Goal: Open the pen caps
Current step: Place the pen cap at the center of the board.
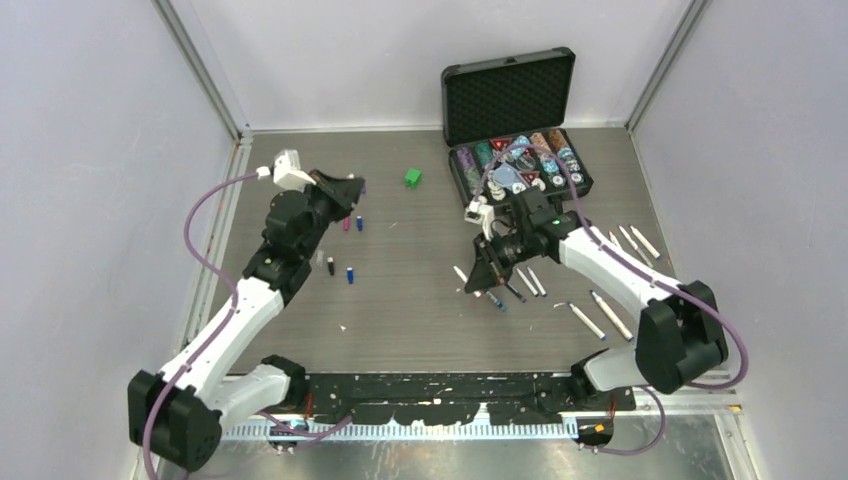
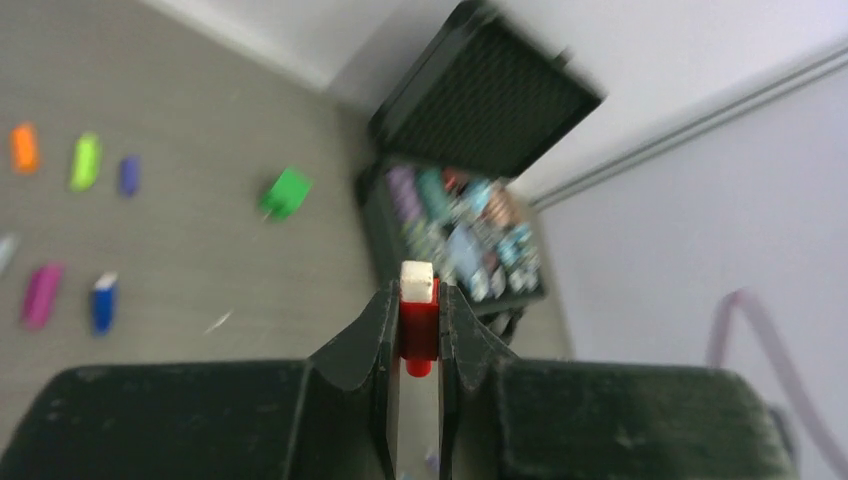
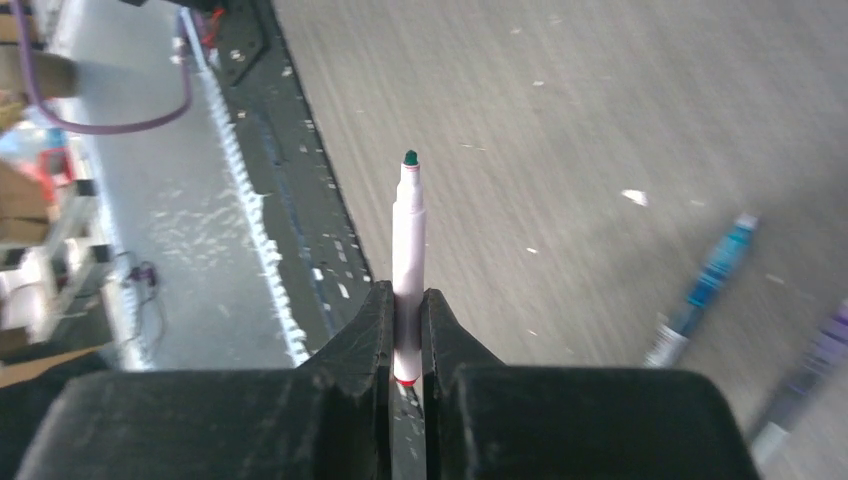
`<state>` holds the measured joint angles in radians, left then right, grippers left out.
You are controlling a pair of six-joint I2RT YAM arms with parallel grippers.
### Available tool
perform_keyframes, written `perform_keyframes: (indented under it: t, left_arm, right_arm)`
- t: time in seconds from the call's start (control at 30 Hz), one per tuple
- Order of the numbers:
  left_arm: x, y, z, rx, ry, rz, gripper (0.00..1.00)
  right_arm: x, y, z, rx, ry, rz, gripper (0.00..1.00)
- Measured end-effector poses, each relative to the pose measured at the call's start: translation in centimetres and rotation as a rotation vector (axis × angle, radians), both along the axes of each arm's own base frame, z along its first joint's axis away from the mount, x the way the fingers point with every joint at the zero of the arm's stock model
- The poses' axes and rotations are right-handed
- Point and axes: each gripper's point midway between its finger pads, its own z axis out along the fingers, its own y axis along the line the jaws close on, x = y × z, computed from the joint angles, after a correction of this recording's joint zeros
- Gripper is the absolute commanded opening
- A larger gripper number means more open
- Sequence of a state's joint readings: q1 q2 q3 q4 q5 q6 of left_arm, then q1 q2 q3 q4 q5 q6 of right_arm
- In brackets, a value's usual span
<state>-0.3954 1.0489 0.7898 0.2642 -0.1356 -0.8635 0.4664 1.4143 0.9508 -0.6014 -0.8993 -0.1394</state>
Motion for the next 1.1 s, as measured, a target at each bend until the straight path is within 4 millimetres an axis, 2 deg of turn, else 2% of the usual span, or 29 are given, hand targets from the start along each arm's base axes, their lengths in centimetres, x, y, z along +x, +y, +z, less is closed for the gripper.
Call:
perform_keyframes:
  t: [0.07,0.13,0.27,0.37,0.43,0.6,0.73,0.83,0.97,1.1]
  left_arm:
    - [-1.5,0.4,-2.4,0.075,0.096,-0.024,0.00]
    - [-3.1,0.5,-5.6,0.164,0.234,-0.063,0.00]
    - [-5.8,0.3,-13.6,0.337,0.559,-0.182,0.00]
    - [-8.1,0.5,-19.3,0.425,0.785,-0.255,0.00]
    - [-9.4,0.7,-21.7,0.462,0.882,-0.280,0.00]
    - [-10.8,0.7,-24.5,0.525,0.989,-0.312,0.01]
    - [-11.0,0.9,-27.3,0.587,1.073,-0.315,0.04]
    - [-10.9,1.4,-29.1,0.632,1.129,-0.308,0.09]
    - [-9.2,1.1,-29.0,0.651,1.114,-0.293,0.22]
    - [-8.2,1.0,-28.8,0.675,1.102,-0.285,0.25]
  right_arm:
    - [1.0,-1.5,0.7,-0.028,-0.069,-0.023,0.00]
    - [2.2,-3.1,1.9,-0.039,-0.134,-0.067,0.00]
    - [5.1,-6.8,4.0,-0.061,-0.243,-0.192,0.00]
    - [6.2,-8.9,4.4,-0.092,-0.271,-0.265,0.00]
    - [6.4,-9.8,4.2,-0.119,-0.273,-0.291,0.00]
    - [6.8,-11.3,3.7,-0.162,-0.273,-0.332,0.00]
    - [7.0,-11.7,3.5,-0.170,-0.266,-0.346,0.00]
    - [7.0,-11.8,3.4,-0.172,-0.261,-0.349,0.00]
    - [6.9,-12.0,3.2,-0.175,-0.256,-0.351,0.00]
    - [7.1,-12.6,2.9,-0.200,-0.256,-0.364,0.00]
